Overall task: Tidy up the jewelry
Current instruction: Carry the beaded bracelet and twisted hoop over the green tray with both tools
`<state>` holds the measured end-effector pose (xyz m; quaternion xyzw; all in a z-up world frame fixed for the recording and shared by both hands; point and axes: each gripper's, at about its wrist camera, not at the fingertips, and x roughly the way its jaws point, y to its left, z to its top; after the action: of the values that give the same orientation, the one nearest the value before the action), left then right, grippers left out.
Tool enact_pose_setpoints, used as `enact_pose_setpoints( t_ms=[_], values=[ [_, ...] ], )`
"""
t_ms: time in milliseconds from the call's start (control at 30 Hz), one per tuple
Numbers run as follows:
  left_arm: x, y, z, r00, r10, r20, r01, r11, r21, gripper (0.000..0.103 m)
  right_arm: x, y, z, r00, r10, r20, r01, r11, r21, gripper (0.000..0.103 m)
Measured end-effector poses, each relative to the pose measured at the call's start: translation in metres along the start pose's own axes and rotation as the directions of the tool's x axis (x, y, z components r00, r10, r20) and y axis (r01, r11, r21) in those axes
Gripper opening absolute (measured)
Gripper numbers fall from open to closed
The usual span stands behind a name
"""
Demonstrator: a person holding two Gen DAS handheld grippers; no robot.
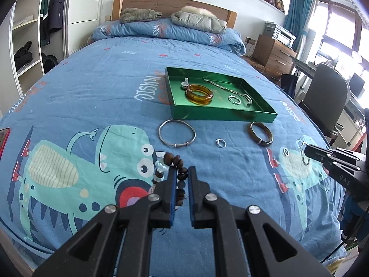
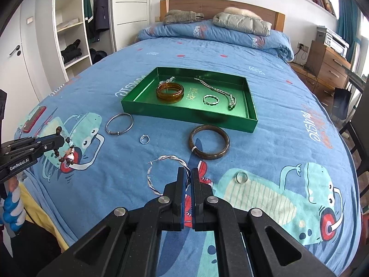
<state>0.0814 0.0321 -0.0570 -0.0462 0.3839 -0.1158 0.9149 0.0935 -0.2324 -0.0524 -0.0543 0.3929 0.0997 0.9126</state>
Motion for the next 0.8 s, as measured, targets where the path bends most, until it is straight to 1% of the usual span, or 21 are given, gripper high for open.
enact_pose_setpoints(
  t_ms=[533, 800],
  values=[
    [-0.039, -0.007, 0.004, 0.998, -0.016, 0.067, 0.015, 1.0, 0.016, 0.008, -0.045, 0.012, 0.006, 0.997, -0.004, 0.082, 0.005, 1.0, -0.016, 0.003],
    [-0.061, -0.014, 0.014, 0.993, -0.031, 0.114, 0.027, 0.999, 0.037, 0.008, -0.071, 0.016, 0.012, 0.991, -0.016, 0.133, 0.018, 1.0, -0.021, 0.003]
  ],
)
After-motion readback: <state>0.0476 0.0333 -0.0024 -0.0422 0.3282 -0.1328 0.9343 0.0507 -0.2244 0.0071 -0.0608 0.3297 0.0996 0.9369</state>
